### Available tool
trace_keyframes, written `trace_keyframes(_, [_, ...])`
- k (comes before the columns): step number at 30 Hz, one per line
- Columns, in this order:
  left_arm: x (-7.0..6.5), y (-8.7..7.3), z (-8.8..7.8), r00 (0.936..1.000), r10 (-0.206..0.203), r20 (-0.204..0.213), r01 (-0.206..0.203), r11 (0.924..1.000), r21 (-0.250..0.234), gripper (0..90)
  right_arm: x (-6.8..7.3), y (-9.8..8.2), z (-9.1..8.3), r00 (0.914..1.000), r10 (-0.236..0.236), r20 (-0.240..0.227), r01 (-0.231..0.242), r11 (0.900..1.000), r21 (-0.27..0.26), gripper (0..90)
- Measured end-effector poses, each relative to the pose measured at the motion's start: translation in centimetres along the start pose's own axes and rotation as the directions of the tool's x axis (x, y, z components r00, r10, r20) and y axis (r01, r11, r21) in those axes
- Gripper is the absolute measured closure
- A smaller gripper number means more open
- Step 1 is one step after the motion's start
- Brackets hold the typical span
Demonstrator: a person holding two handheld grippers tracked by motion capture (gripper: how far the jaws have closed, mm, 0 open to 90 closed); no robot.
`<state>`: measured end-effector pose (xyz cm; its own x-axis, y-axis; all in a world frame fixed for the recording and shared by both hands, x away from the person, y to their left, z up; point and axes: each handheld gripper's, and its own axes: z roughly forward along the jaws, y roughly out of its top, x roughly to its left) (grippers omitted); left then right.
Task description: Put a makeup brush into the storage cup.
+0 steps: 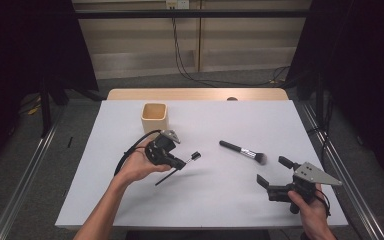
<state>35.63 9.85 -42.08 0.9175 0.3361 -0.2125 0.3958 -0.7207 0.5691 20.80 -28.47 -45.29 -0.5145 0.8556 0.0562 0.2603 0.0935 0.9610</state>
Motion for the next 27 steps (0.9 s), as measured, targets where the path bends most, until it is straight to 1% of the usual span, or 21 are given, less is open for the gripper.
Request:
trace_keyframes(1, [0.0, -0.1, -0.1, 1.0000, 0.002, -0.007, -0.002, 1.0000, -0.008, 85.9, 0.0, 0.0, 0.0, 1.0000, 0.000, 0.000, 0.000, 1.000, 0.000, 0.0])
trace_keyframes(3, [-0.1, -0.3, -0.4, 0.9993, -0.027, -0.024, 0.026, 0.9979, -0.059, 85.9, 0.0, 0.0, 0.0, 1.0000, 0.000, 0.001, 0.000, 1.000, 0.000, 0.0])
trace_keyframes(4, [-0.2, -0.4, -0.5, 0.9988, -0.034, -0.035, 0.031, 0.9973, -0.067, 85.9, 0.0, 0.0, 0.0, 1.0000, -0.001, 0.001, 0.001, 1.000, 0.000, 0.0])
trace_keyframes(6, [-0.1, -0.6, -0.7, 0.9986, -0.044, -0.030, 0.041, 0.9943, -0.098, 85.9, 0.0, 0.0, 0.0, 1.0000, 0.000, 0.000, 0.000, 1.000, 0.000, 0.0])
trace_keyframes(8, [-0.1, -0.8, -0.9, 0.9978, -0.048, -0.046, 0.042, 0.9911, -0.127, 85.9, 0.0, 0.0, 0.0, 1.0000, 0.000, 0.001, 0.000, 1.000, 0.000, 0.0])
trace_keyframes(10, [-0.1, -0.9, -1.0, 0.9976, -0.056, -0.041, 0.050, 0.9893, -0.137, 85.9, 0.0, 0.0, 0.0, 1.0000, 0.000, 0.001, 0.000, 1.000, 0.000, 0.0])
trace_keyframes(11, [-0.1, -1.2, -1.2, 0.9960, -0.067, -0.058, 0.058, 0.9855, -0.160, 85.9, 0.0, 0.0, 0.0, 1.0000, 0.000, 0.001, 0.000, 1.000, 0.001, 0.0])
trace_keyframes(12, [-0.1, -1.2, -1.2, 0.9960, -0.067, -0.058, 0.058, 0.9855, -0.160, 85.9, 0.0, 0.0, 0.0, 1.0000, 0.000, 0.001, 0.000, 1.000, 0.001, 0.0])
trace_keyframes(13, [-0.1, -1.4, -1.4, 0.9939, -0.082, -0.074, 0.067, 0.9808, -0.183, 85.9, 0.0, 0.0, 0.0, 1.0000, 0.000, 0.001, 0.000, 1.000, 0.001, 0.0])
trace_keyframes(14, [0.0, -1.6, -1.5, 0.9934, -0.090, -0.072, 0.075, 0.9786, -0.192, 85.9, 0.0, 0.0, 0.0, 1.0000, 0.000, 0.001, 0.000, 1.000, 0.000, 0.0])
trace_keyframes(15, [-0.1, -1.7, -1.6, 0.9905, -0.104, -0.091, 0.084, 0.9758, -0.202, 85.9, 0.0, 0.0, 0.0, 1.0000, 0.000, 0.001, 0.000, 1.000, 0.001, 0.0])
trace_keyframes(16, [-0.1, -1.8, -1.7, 0.9890, -0.115, -0.093, 0.093, 0.9729, -0.212, 85.9, 0.0, 0.0, 0.0, 1.0000, -0.001, 0.000, 0.001, 1.000, 0.001, 0.0])
trace_keyframes(17, [-0.1, -1.8, -1.7, 0.9890, -0.115, -0.093, 0.093, 0.9729, -0.212, 85.9, 0.0, 0.0, 0.0, 1.0000, -0.001, 0.000, 0.001, 1.000, 0.001, 0.0])
trace_keyframes(19, [0.0, -2.0, -1.9, 0.9858, -0.132, -0.104, 0.105, 0.9673, -0.231, 85.9, 0.0, 0.0, 0.0, 1.0000, -0.001, 0.000, 0.001, 1.000, 0.001, 0.0])
trace_keyframes(20, [0.1, -2.3, -1.9, 0.9849, -0.140, -0.101, 0.112, 0.9628, -0.246, 85.9, 0.0, 0.0, 0.0, 1.0000, -0.001, 0.000, 0.001, 1.000, 0.001, 0.0])
trace_keyframes(22, [0.1, -2.4, -2.0, 0.9852, -0.139, -0.101, 0.111, 0.9638, -0.243, 85.9, 0.0, 0.0, 0.0, 1.0000, -0.001, 0.000, 0.001, 1.000, 0.001, 0.0])
trace_keyframes(23, [0.4, -2.7, -2.0, 0.9827, -0.142, -0.119, 0.110, 0.9630, -0.246, 85.9, 0.0, 0.0, 0.0, 1.0000, 0.002, 0.000, -0.002, 1.000, 0.001, 0.0])
trace_keyframes(24, [0.5, -2.9, -2.0, 0.9829, -0.144, -0.114, 0.112, 0.9611, -0.253, 85.9, 0.0, 0.0, 0.0, 1.0000, 0.002, 0.000, -0.002, 1.000, 0.001, 0.0])
trace_keyframes(25, [0.5, -3.0, -2.0, 0.9824, -0.141, -0.123, 0.104, 0.9592, -0.263, 85.9, 0.0, 0.0, 0.0, 1.0000, 0.002, 0.000, -0.002, 1.000, 0.000, 0.0])
trace_keyframes(26, [0.5, -3.0, -2.0, 0.9824, -0.141, -0.123, 0.104, 0.9592, -0.263, 85.9, 0.0, 0.0, 0.0, 1.0000, 0.002, 0.000, -0.002, 1.000, -0.001, 0.0])
trace_keyframes(27, [0.5, -3.1, -2.1, 0.9821, -0.139, -0.127, 0.100, 0.9568, -0.273, 85.9, 0.0, 0.0, 0.0, 1.0000, 0.002, 0.000, -0.002, 1.000, -0.001, 0.0])
